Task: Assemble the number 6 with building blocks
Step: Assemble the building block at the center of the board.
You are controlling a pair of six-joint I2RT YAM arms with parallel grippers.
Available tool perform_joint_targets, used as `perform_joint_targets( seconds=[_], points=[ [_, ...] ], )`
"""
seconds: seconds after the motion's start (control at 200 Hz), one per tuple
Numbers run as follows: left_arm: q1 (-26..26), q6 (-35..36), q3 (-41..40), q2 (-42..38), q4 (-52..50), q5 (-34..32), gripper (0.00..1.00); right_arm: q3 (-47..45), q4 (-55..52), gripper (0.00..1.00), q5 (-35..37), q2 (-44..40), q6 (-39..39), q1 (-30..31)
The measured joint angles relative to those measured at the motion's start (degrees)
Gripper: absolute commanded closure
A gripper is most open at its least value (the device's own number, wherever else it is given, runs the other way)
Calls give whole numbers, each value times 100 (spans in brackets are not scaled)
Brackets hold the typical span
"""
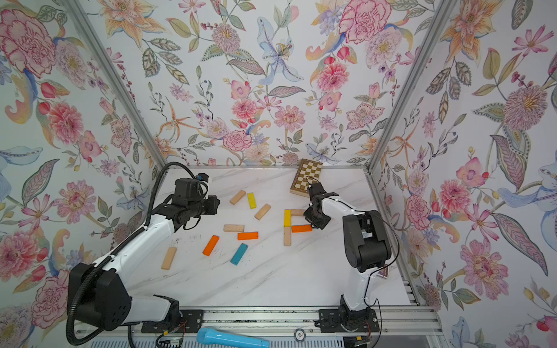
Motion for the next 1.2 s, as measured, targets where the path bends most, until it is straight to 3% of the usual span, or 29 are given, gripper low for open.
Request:
perform_joint_targets(
  seconds=[0.876, 1.001, 1.201],
  points=[
    [-44, -7, 0, 17, -7, 144, 82, -267, 15, 72, -435, -2, 619, -109],
    [-278, -7, 28, 219, -63, 118, 82, -267, 17, 72, -496, -11, 564, -190],
    [-1235, -50, 420, 1038, -354, 13, 88, -378, 83, 71, -376, -186, 133, -376]
  ],
)
